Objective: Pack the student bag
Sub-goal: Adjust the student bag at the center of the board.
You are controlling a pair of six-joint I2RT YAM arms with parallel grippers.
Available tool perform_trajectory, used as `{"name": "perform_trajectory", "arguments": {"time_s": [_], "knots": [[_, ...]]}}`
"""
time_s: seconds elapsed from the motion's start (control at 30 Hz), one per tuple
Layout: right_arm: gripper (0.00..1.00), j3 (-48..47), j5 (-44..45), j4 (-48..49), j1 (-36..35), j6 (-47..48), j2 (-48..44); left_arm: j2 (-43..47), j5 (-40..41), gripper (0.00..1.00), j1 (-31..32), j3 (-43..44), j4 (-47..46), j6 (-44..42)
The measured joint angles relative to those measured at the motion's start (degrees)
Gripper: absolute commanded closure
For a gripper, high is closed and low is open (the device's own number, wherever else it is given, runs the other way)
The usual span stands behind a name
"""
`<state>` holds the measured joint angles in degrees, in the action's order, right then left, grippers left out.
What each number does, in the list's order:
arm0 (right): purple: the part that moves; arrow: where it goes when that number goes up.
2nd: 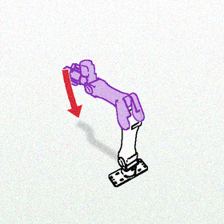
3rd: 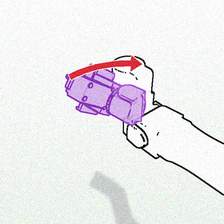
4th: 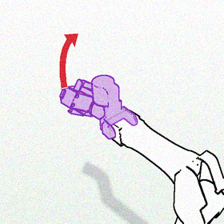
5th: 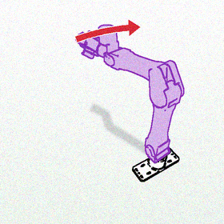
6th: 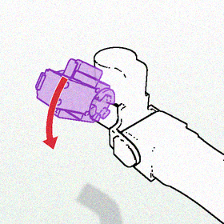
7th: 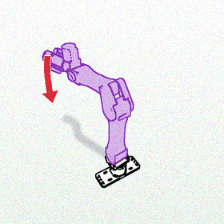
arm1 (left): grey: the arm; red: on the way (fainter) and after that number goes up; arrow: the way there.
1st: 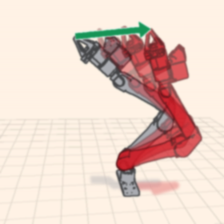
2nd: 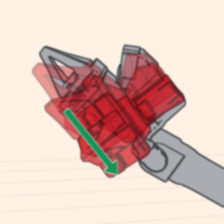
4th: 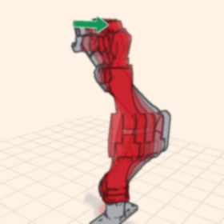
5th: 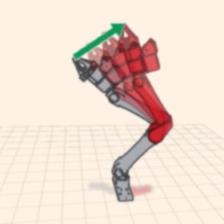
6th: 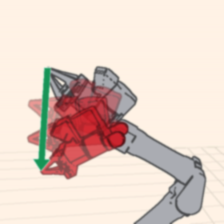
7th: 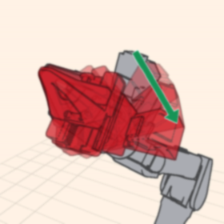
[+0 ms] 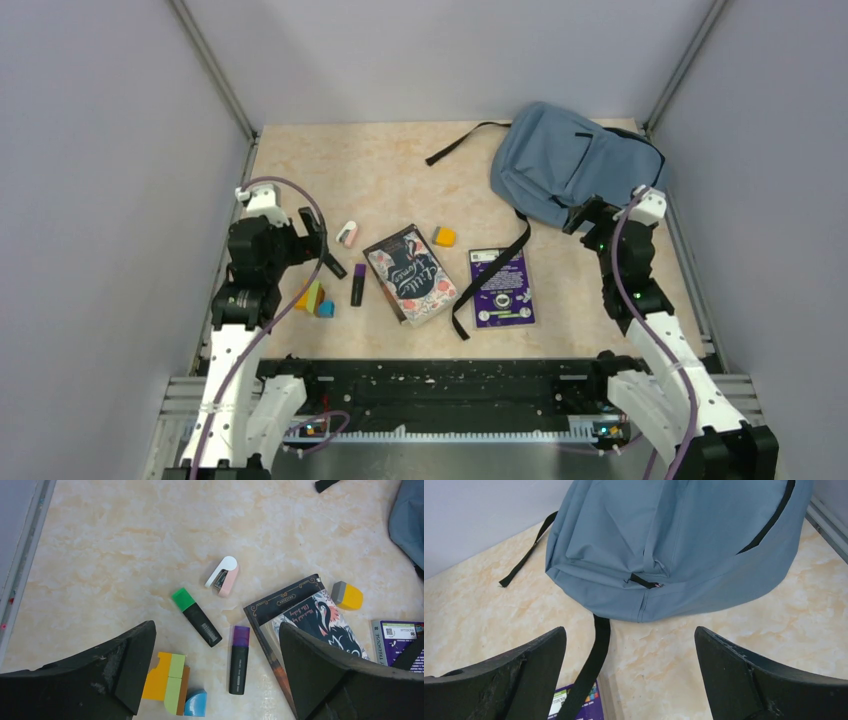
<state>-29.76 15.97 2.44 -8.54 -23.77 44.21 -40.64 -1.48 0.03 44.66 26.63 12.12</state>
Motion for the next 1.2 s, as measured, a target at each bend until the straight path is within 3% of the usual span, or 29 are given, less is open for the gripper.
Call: {"name": "perform_trajectory", "arguments": {"time_s": [0.27, 0.43, 0.6, 0.83, 1.0, 1.2], "knots": [[0.01, -1.42, 0.33, -3.39, 0.04, -0.35, 0.94, -3.72, 0.81, 0.03, 0.00, 0.52, 0.92, 0.28], [0.01, -4.00, -0.72, -5.53, 0.92, -0.55, 4.35, -11.54, 0.68, 0.04, 0.04, 5.97, 5.14, 0.72], [0.01, -4.44, -6.12, -5.77, 8.15, -2.89, 10.56, -13.94, -6.75, 0.03, 3.32, 12.57, 5.38, 3.23], [0.02, -4.44, -11.45, -5.01, 19.78, -6.38, 17.57, -14.97, -11.19, 0.03, 4.61, 13.00, -0.31, 3.61], [0.05, -4.55, -13.20, -1.03, 21.31, -7.82, 24.04, -16.17, -11.13, 0.02, 4.90, 11.08, 0.42, 2.80], [0.11, -12.46, -15.58, -0.72, 21.35, -8.02, 41.38, -13.09, -10.82, 0.02, 5.11, 9.73, 0.33, 2.51]]}}
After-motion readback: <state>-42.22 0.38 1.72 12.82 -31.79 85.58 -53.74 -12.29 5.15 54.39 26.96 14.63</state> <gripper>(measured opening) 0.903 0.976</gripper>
